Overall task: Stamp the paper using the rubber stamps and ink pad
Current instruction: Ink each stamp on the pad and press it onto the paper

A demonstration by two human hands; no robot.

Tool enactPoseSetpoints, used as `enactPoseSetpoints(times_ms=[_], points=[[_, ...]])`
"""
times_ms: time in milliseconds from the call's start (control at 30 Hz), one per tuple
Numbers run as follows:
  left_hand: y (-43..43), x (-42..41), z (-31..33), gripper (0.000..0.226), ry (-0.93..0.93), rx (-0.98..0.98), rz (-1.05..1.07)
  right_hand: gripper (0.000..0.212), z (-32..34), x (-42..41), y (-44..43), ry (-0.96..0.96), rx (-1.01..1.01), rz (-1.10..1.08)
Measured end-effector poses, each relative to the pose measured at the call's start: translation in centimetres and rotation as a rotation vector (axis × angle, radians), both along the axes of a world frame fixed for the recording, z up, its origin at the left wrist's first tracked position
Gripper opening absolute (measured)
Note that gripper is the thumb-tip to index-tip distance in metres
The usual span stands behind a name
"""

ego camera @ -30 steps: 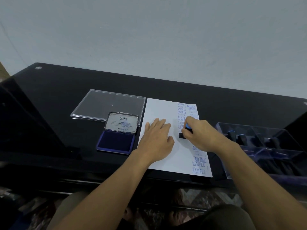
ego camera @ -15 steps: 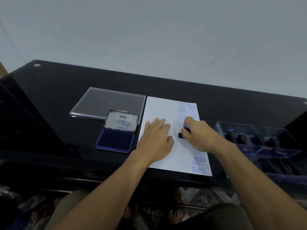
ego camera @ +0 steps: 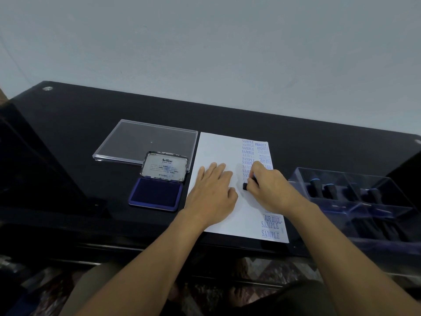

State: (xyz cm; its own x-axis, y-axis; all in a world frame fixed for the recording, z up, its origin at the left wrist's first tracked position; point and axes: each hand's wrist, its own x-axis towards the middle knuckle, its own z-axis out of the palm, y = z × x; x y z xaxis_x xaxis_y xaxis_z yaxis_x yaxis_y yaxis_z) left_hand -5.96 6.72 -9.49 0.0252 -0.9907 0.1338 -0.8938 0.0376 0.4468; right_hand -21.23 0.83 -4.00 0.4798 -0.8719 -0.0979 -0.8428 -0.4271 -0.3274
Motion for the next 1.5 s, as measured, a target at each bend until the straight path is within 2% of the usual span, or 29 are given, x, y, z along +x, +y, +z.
enactPoseSetpoints(times_ms=[1500], points=[[0.0, 0.0, 0.0, 0.047, 0.005, 0.012, -0.001, 0.015, -1.0, 0.1, -0.5, -0.083, 0.003, -0.049]])
